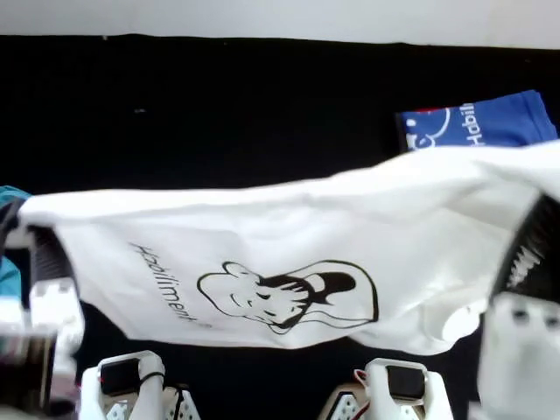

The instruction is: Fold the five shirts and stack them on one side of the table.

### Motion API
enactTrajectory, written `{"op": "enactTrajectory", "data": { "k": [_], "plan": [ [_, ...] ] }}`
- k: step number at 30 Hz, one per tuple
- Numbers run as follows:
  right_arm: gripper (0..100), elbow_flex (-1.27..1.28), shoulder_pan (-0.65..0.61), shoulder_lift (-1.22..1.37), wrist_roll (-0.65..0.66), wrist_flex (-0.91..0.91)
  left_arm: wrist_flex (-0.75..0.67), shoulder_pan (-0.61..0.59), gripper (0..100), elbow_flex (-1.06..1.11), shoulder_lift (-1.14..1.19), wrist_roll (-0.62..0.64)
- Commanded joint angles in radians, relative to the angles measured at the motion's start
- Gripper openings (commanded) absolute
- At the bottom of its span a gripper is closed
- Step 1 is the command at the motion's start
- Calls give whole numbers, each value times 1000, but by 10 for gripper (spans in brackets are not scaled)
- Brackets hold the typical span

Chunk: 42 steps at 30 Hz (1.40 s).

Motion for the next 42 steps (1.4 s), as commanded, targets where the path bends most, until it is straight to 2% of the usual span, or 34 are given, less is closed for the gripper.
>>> {"op": "enactTrajectory", "data": {
  "k": [1, 5, 8, 12, 16, 20, 24, 35, 42],
  "plan": [
    [5, 151, -36, 104, 6, -25, -61, -12, 9, 170, 120, -5],
    [5, 358, -116, 228, 6, -85, -198, -5, 9, 302, 277, -5],
    [5, 478, -117, 343, 6, -266, -301, -5, 9, 297, 429, -5],
    [5, 463, -116, 522, 6, -409, -344, -5, 9, 143, 662, -5],
    [5, 295, -117, 674, 6, -414, -250, -5, 9, -139, 866, -5],
    [5, 179, -119, 785, 6, -383, -155, -5, 9, -363, 1035, -5],
    [5, 145, -120, 872, 6, -332, -146, -5, 9, -456, 1176, -5],
    [5, 145, -165, 1029, 5, -136, -114, 50, 9, -466, 1460, 0],
    [5, 147, -225, 1158, 5, -16, -37, 56, 9, -466, 1584, 0]
  ]
}}
